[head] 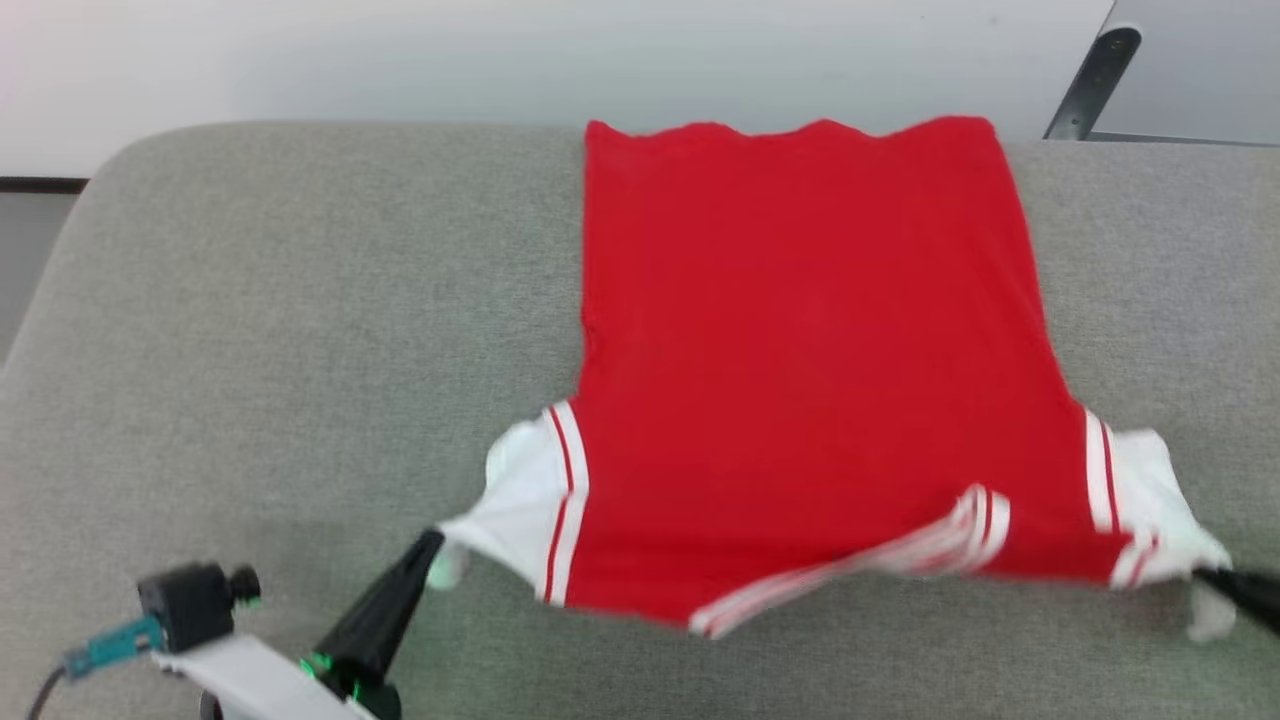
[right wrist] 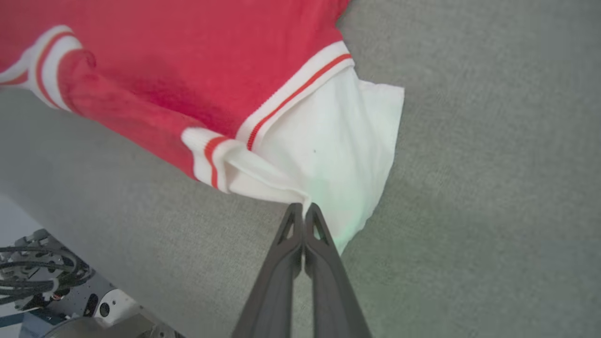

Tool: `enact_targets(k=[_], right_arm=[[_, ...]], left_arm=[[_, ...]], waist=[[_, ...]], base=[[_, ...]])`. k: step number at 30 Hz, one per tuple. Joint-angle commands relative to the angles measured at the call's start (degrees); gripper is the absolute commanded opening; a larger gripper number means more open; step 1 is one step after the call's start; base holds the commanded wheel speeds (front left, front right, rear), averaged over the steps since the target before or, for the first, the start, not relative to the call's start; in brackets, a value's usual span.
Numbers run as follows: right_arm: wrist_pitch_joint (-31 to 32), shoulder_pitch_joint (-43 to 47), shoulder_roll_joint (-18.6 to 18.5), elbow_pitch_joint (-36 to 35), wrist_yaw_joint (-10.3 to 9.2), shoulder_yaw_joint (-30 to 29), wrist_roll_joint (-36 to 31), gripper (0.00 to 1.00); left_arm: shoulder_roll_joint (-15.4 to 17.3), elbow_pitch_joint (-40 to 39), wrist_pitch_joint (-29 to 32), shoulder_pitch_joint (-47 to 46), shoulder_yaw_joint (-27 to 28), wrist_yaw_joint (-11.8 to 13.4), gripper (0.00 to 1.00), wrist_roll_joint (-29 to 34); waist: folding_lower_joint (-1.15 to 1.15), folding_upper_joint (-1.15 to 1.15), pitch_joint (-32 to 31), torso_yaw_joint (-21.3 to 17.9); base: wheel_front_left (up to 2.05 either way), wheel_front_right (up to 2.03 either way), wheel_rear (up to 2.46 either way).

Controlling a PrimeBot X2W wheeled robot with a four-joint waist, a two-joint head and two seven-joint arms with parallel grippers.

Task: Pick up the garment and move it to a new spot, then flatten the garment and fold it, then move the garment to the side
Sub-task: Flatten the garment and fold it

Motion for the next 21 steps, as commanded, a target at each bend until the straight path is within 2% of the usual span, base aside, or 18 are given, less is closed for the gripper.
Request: enact_targets(k=[1, 8, 13, 17, 21], right_arm=[[0.9, 2.32, -0.21, -0.91, -0.08, -1.26, -0.07, 0.0], [7.56, 15.15, 2.39, -8.3, -0.08, -11.86, -2.37, 0.0], [12.97, 21.64, 7.33, -13.69, -0.08, -19.19, -5.91, 0.0], [17.34, 23.77, 12.34, -15.96, -0.07, -22.11, -9.09, 0.0], [20.74, 23.26, 16.2, -15.09, -0.08, -22.58, -13.34, 0.0]], left_arm=[[0.7, -0.72, -0.09, 1.16, 0.11, 0.67, 0.0, 0.5], [3.26, -7.09, -0.09, 6.56, 1.51, 3.74, 0.0, 1.17], [3.93, -8.43, -0.06, 8.15, 2.37, 5.01, 0.0, 1.29], [2.46, -6.22, 1.13, 6.42, 1.02, 6.17, 0.0, 2.28], [0.86, -2.37, 3.35, 4.19, -1.26, 7.08, 0.0, 4.22]], waist=[[0.0, 0.0, -0.12, 0.28], [0.0, 0.0, 0.31, 0.53], [0.0, 0.0, 0.95, 0.41], [0.0, 0.0, 1.59, 0.33], [0.0, 0.0, 2.32, 0.46]], base=[[0.0, 0.0, 0.0], [0.0, 0.0, 0.0], [0.0, 0.0, 0.0], [0.0, 0.0, 0.0], [0.0, 0.0, 0.0]])
